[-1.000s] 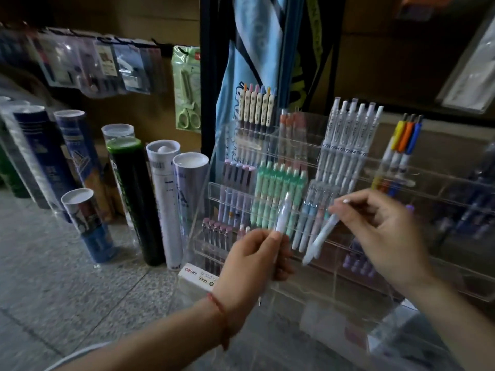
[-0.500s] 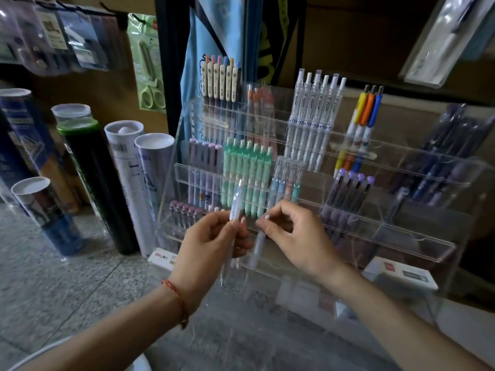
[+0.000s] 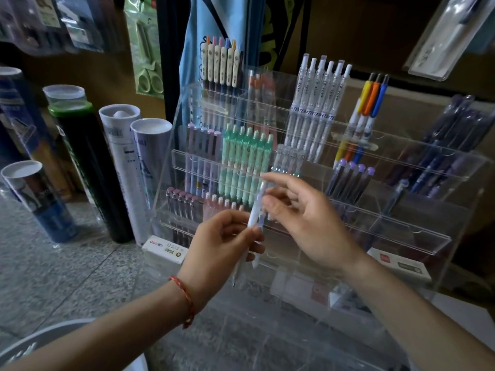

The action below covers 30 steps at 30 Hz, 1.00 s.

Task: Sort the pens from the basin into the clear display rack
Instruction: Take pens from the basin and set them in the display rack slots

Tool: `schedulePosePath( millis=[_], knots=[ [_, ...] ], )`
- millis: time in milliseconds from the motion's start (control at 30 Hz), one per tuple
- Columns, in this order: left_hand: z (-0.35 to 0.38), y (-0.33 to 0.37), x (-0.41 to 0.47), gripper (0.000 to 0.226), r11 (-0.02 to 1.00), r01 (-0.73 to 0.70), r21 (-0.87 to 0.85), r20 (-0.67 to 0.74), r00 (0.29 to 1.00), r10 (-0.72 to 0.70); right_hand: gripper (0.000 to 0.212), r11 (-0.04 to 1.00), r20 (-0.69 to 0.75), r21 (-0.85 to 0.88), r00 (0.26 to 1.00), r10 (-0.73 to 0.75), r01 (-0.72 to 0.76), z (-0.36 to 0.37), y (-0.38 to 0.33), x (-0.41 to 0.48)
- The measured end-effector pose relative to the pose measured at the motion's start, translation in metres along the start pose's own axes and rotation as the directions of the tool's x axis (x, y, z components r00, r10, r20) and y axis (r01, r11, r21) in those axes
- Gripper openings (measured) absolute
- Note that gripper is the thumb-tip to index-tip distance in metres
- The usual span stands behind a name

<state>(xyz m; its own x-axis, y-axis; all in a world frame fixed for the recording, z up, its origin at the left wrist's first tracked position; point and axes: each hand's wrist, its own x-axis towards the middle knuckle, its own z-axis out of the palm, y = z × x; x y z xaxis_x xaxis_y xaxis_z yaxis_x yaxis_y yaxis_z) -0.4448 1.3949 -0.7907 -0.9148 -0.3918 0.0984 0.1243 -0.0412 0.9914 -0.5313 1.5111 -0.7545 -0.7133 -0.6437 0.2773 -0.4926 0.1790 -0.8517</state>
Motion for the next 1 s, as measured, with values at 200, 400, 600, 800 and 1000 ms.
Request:
schedulePosePath(
  millis=[200,400,600,800,1000],
  knots=[
    [0.004,-0.011,0.002,0.026,0.996,-0.081,0.025,0.044,0.996,0.080,0.015,0.977,0.056,0.208,0.998,0.043,-0.054,0.002,-0.007,-0.005],
    [-0.002,-0.018,0.003,0.046,0.922,-0.170,0.346,0.112,0.984,0.140,0.013,0.942,-0.291,0.198,0.934,-0.206,0.270,-0.040,-0.037,0.000],
    [-0.006,-0.028,0.003,0.057,0.878,-0.107,0.466,0.161,0.986,0.035,0.009,0.974,-0.199,-0.131,0.958,-0.206,0.183,-0.021,-0.007,0.002],
    [-0.009,-0.029,0.003,0.061,0.868,-0.104,0.486,0.188,0.982,0.012,0.008,0.996,-0.151,-0.061,0.986,-0.073,0.064,-0.001,0.017,0.003],
    [-0.008,-0.035,0.004,0.062,0.860,-0.129,0.494,0.188,0.981,0.040,0.016,0.996,-0.077,-0.085,0.997,0.026,-0.032,0.009,0.031,0.000]
  ],
)
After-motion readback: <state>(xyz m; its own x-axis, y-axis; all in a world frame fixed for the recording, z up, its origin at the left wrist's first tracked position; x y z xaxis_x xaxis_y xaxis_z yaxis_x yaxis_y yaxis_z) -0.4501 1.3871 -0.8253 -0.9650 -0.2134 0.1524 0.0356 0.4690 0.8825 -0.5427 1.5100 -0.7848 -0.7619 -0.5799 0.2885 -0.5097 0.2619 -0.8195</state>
